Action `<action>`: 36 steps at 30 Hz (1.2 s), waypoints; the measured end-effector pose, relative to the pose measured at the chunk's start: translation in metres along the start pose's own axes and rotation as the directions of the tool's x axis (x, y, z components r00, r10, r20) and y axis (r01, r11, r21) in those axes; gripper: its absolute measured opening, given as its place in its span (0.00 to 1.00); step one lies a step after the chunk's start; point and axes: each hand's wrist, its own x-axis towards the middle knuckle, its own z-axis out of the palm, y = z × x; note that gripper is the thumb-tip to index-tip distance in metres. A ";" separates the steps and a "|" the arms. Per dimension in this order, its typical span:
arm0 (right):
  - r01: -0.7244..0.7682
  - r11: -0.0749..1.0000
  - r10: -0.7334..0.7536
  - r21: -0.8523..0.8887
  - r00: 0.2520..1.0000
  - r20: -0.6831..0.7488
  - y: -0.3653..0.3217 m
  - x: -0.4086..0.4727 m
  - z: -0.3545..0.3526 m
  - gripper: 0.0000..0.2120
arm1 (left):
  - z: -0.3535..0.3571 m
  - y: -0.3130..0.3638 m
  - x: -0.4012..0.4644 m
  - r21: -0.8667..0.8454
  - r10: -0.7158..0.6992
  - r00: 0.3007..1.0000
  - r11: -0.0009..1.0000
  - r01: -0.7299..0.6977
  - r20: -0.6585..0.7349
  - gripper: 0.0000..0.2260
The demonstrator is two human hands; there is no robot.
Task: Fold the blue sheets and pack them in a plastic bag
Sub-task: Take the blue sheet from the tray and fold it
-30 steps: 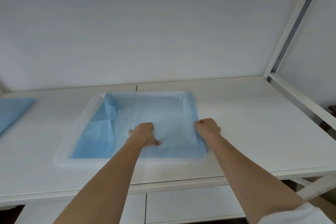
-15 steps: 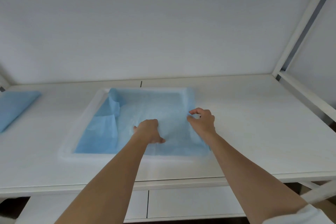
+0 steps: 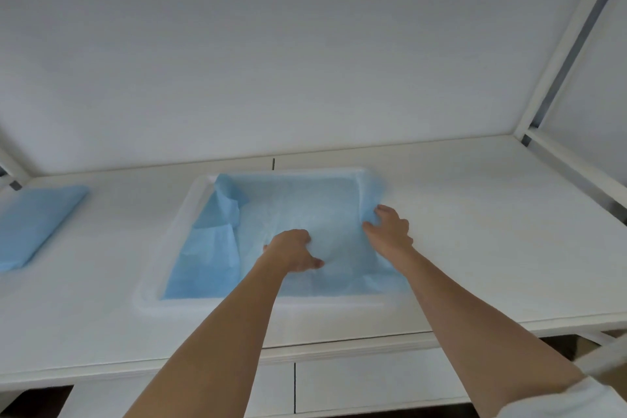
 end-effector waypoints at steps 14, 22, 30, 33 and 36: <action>0.269 0.942 -0.264 0.203 0.963 -0.051 -0.023 -0.014 -0.003 0.12 | -0.056 -0.078 -0.006 -0.370 -0.315 0.880 0.912 0.177 -0.356 0.16; 0.044 0.996 -0.040 -0.077 0.998 0.054 -0.020 -0.010 0.007 0.12 | -0.042 -0.114 -0.012 -0.362 -0.481 0.855 0.845 0.393 -0.193 0.20; 0.016 0.981 -0.033 -0.193 0.996 -0.085 -0.016 -0.018 0.010 0.19 | -0.045 -0.130 -0.007 -0.636 -0.601 0.766 0.688 0.349 -0.229 0.30; -0.012 0.970 -0.005 -0.243 0.997 -0.071 -0.017 -0.023 0.012 0.18 | -0.048 -0.135 -0.004 -0.645 -0.574 0.796 0.686 0.338 -0.193 0.22; -0.063 0.944 0.047 -0.323 0.997 -0.057 -0.019 -0.026 0.016 0.10 | -0.048 -0.138 -0.006 -0.634 -0.573 0.804 0.685 0.360 -0.162 0.16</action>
